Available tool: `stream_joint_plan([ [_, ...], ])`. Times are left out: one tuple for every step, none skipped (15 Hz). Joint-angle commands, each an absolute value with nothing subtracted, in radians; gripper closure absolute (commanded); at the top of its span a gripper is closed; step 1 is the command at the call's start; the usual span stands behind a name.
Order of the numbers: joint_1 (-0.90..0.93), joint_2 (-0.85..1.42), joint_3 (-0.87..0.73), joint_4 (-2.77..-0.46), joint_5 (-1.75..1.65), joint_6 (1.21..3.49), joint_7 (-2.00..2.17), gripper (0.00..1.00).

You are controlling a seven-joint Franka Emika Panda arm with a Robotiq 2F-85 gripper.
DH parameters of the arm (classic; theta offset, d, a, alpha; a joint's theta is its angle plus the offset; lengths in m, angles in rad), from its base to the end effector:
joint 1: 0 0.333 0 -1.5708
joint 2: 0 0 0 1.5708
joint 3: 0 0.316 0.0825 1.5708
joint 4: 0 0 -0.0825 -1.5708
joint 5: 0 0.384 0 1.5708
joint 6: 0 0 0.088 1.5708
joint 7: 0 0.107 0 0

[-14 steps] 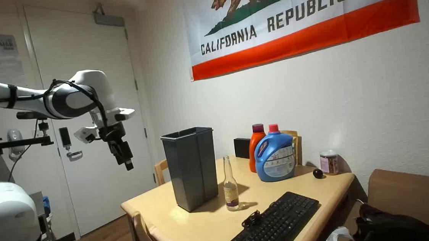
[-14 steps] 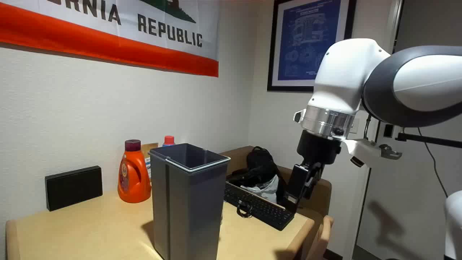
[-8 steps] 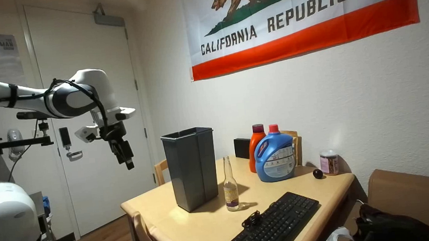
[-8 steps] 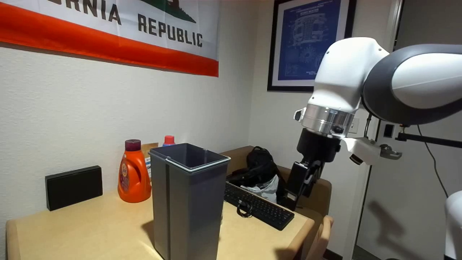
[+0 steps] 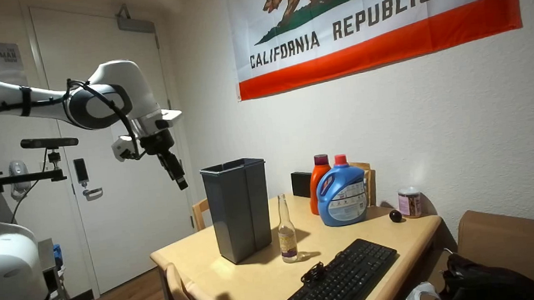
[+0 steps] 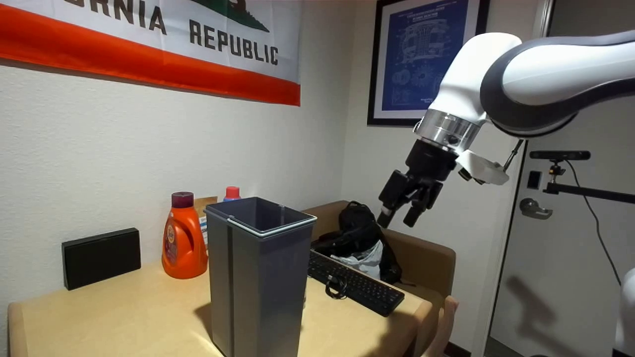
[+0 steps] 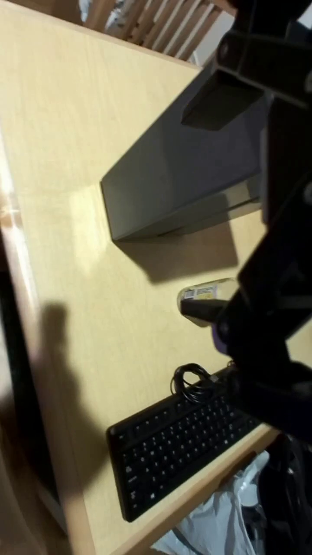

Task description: Put the glass bottle into the gray bin

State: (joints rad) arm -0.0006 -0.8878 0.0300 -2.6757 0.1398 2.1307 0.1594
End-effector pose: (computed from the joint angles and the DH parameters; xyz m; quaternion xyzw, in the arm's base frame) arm 0.3184 0.0164 0.5232 -0.9795 0.0937 -0.1649 0.0681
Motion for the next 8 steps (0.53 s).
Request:
stream_joint_plan([
  [-0.087,-0.807,0.038,-2.628,0.09,2.275,0.19,0.0],
  [-0.114,-0.789,0.045,-2.622,0.064,2.327,0.196,0.0],
  [-0.138,-0.77,0.052,-2.617,0.038,2.373,0.204,0.0],
  [-0.161,-0.749,0.06,-2.612,0.013,2.411,0.215,0.0],
  [-0.181,-0.731,0.068,-2.607,-0.009,2.435,0.231,0.0],
  [-0.195,-0.717,0.074,-2.6,-0.026,2.437,0.247,0.0],
  [-0.182,-0.716,0.07,-2.591,-0.029,2.382,0.239,0.0],
  [-0.16,-0.75,0.042,-2.627,-0.012,2.413,0.211,0.0],
])
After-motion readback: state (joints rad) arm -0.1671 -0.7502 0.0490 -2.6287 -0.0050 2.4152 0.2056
